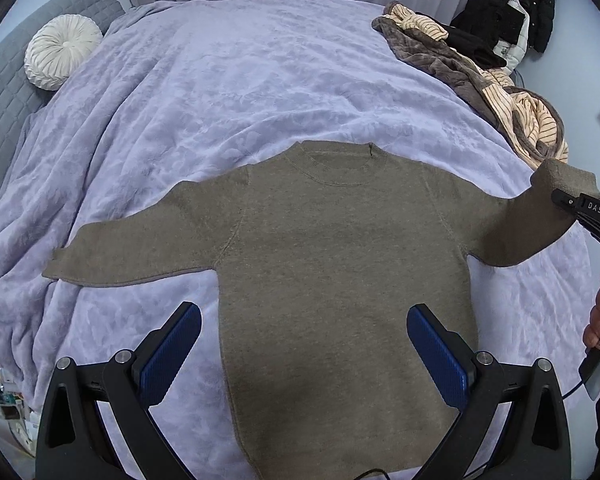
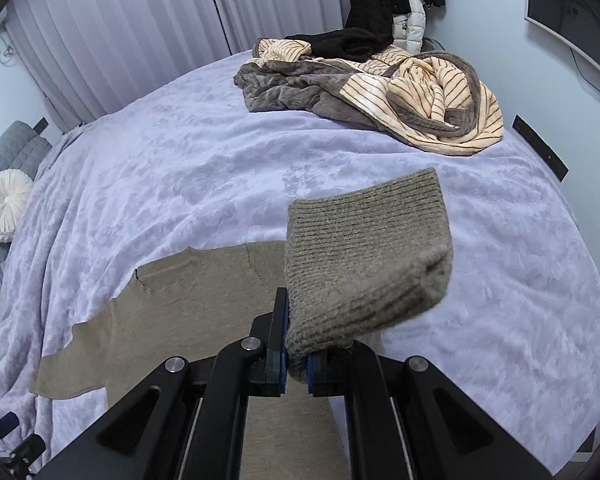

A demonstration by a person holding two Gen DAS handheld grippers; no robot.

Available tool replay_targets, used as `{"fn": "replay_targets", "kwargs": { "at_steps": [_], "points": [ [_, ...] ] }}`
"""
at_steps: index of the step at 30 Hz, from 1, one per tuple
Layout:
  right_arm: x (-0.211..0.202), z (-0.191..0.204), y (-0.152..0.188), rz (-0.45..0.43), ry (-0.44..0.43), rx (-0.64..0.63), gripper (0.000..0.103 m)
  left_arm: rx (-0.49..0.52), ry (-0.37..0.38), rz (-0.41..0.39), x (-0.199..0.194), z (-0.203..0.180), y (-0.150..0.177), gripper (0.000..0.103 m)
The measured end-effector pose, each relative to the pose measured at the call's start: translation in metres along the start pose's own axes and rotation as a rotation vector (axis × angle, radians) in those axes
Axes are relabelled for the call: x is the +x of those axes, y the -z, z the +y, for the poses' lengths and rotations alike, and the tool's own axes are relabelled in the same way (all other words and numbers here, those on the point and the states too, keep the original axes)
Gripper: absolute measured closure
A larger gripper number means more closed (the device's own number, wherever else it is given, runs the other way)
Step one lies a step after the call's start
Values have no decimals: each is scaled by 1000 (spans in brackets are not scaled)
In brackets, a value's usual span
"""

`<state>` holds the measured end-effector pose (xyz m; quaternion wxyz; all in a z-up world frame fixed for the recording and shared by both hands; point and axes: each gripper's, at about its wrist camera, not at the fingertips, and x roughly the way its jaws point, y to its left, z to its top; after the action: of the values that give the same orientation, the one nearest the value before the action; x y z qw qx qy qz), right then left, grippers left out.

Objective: Fold small clothes
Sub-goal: 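Lift the sleeve cuff with the right gripper off the bed, then fold the held sleeve across the sweater body and release with the right gripper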

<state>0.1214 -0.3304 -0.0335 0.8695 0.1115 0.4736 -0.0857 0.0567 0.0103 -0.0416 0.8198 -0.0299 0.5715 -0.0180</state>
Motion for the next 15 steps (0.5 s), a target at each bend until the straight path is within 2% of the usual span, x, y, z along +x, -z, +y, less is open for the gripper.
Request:
{"fn": "replay_targets", "kwargs": {
  "at_steps": [15],
  "points": [
    [8, 99, 22, 28, 8, -53, 96, -7, 37, 71, 21, 62, 8, 0]
  ]
}}
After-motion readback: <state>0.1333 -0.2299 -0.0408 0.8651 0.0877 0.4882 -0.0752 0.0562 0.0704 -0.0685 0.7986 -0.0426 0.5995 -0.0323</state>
